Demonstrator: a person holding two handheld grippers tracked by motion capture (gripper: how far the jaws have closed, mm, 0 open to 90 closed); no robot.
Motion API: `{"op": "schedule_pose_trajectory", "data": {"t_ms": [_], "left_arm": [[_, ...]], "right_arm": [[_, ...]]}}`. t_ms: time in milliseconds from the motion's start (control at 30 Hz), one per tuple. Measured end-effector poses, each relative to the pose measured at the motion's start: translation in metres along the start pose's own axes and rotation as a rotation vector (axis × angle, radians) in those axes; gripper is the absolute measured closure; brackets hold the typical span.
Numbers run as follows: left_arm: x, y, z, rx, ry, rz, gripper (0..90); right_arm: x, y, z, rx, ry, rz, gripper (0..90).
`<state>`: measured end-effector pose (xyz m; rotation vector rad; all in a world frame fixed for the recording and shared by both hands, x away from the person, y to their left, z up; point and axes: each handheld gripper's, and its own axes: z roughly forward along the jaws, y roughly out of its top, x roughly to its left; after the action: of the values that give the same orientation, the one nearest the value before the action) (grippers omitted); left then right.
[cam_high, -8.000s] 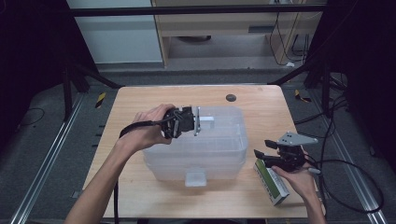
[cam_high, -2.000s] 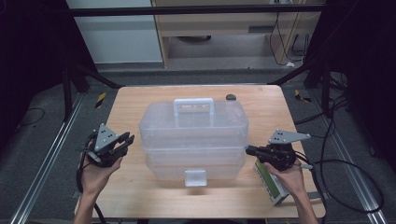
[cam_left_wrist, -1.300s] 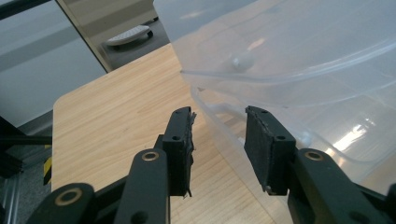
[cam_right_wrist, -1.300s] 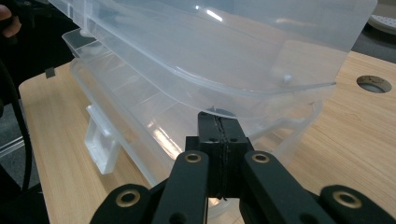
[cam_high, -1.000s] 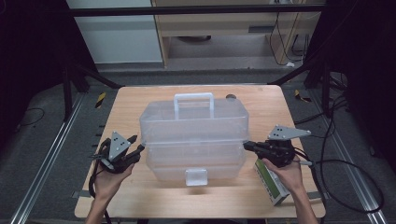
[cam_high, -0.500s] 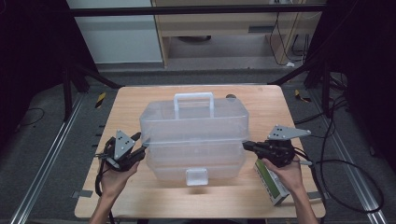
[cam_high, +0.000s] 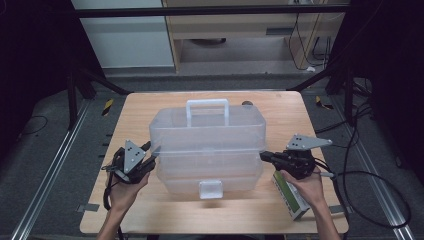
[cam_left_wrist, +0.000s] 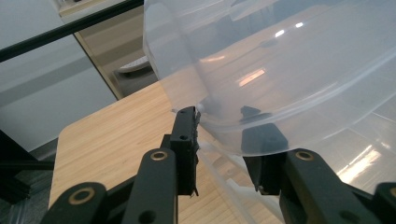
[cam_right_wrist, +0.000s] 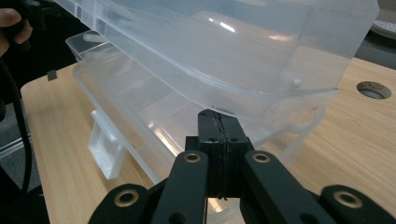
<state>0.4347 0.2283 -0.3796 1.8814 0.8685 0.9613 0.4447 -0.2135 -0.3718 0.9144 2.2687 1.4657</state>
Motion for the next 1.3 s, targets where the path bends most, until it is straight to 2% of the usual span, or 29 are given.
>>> {"op": "schedule_pose_trajectory", "data": {"t_ms": [267,300,433,500,533,600,700,900,933,1000,1167,1200,1300], "left_arm": [[-0.001,0.002,0.0,0.002,0.018,0.003,67.6],[-0.002,0.002,-0.001,0.011,0.018,-0.009,67.6],[-0.001,0.003,0.0,0.001,0.018,-0.006,67.8],[-0.001,0.003,0.0,0.003,0.019,-0.005,67.9],[-0.002,0.003,-0.001,0.013,0.018,-0.016,67.9],[-0.001,0.003,-0.001,0.014,0.018,-0.017,67.9],[0.0,0.004,0.0,0.004,0.018,-0.007,68.0],[-0.001,0.005,0.0,0.013,0.022,-0.014,68.2],[0.0,0.006,0.0,0.005,0.024,-0.002,68.2],[-0.001,0.006,0.0,0.014,0.025,-0.009,68.3],[0.0,0.007,0.001,0.007,0.03,0.008,68.5],[-0.001,0.007,0.0,0.016,0.029,-0.004,68.6],[-0.001,0.008,0.0,0.015,0.028,-0.007,68.6]], "right_arm": [[-0.001,-0.006,0.0,0.036,-0.028,0.003,84.6],[-0.002,-0.006,0.0,0.043,-0.034,0.002,83.9],[0.0,-0.008,0.003,0.083,-0.083,-0.012,77.9],[0.0,-0.008,0.003,0.094,-0.092,-0.012,76.8],[0.0,-0.009,0.005,0.112,-0.114,-0.015,74.9],[0.0,-0.01,0.006,0.128,-0.125,-0.01,73.3],[-0.001,-0.011,0.008,0.136,-0.133,-0.001,72.3],[-0.008,-0.017,0.008,0.15,-0.146,0.045,71.4],[-0.008,-0.017,0.007,0.152,-0.148,0.048,71.3],[-0.007,-0.017,0.008,0.159,-0.151,0.053,71.2],[-0.004,-0.013,0.01,0.18,-0.171,0.061,72.2],[-0.003,-0.012,0.01,0.186,-0.172,0.067,72.3],[-0.002,-0.013,0.014,0.206,-0.178,0.074,72.9]]}}
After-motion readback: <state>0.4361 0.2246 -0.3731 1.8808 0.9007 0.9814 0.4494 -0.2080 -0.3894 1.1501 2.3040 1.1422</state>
